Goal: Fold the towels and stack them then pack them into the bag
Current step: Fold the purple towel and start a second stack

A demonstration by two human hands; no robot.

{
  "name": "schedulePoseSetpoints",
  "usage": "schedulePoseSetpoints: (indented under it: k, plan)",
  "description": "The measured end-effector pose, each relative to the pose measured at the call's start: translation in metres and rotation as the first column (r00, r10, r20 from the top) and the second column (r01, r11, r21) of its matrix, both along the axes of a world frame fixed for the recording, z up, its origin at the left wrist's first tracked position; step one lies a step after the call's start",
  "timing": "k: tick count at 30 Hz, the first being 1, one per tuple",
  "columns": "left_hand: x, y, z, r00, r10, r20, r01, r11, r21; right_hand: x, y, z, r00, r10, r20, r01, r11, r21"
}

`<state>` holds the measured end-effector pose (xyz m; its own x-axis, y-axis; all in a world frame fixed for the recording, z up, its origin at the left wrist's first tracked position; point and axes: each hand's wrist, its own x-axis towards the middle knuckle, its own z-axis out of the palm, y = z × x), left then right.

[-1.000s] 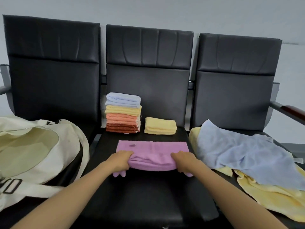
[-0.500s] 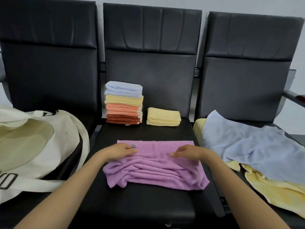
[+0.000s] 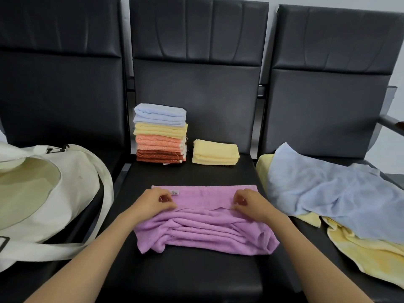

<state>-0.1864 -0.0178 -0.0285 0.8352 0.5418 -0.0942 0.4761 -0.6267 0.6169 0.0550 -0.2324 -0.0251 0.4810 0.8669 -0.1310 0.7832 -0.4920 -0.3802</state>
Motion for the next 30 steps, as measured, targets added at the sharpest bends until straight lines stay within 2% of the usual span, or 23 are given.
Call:
schedulePoseSetpoints:
  k: [5,8,10,14,17,19,21,23,26,30]
  plan:
    - [0.0,0.0,-0.002,0.992,-0.066,-0.11,0.071,0.997,0.04,0.002,0.002,-0.002,0.996,0.035,0.085,-0.027,0.995,-0.097]
    - [0.004,-0.002,-0.004,0.982,-0.093,-0.166,0.12,0.981,0.155,0.007,0.001,-0.002,0.985,0.01,0.173,0.016,0.989,-0.147]
    - [0.003,-0.001,-0.003,0.984,-0.093,-0.152,0.113,0.985,0.132,0.01,0.001,-0.004,0.979,-0.045,0.2,0.07,0.99,-0.119]
    - [-0.006,0.005,0.004,0.999,-0.03,-0.042,0.026,0.995,-0.097,0.023,-0.007,-0.006,0.985,-0.166,0.052,0.168,0.985,-0.028]
    - [-0.005,0.003,0.006,0.99,0.131,0.052,-0.127,0.989,-0.071,0.033,-0.018,-0.003,0.962,-0.233,-0.144,0.245,0.966,0.077]
    - [0.003,0.001,0.008,0.973,0.196,0.124,-0.188,0.979,-0.073,0.036,-0.023,-0.002,0.899,-0.254,-0.357,0.342,0.917,0.207]
    - [0.01,0.003,0.011,0.952,0.246,0.181,-0.227,0.967,-0.117,0.039,-0.022,0.003,0.823,-0.279,-0.495,0.453,0.848,0.277]
    - [0.015,0.012,0.015,0.941,0.276,0.197,-0.244,0.955,-0.171,0.045,-0.018,0.006,0.806,-0.313,-0.503,0.512,0.796,0.324]
    - [0.014,0.029,0.018,0.957,0.273,0.102,-0.239,0.935,-0.261,0.055,-0.01,0.008,0.802,-0.357,-0.48,0.541,0.775,0.327]
    - [0.021,0.038,0.006,0.943,0.33,0.054,-0.316,0.932,-0.18,0.064,0.001,-0.002,0.822,-0.402,-0.403,0.525,0.81,0.261]
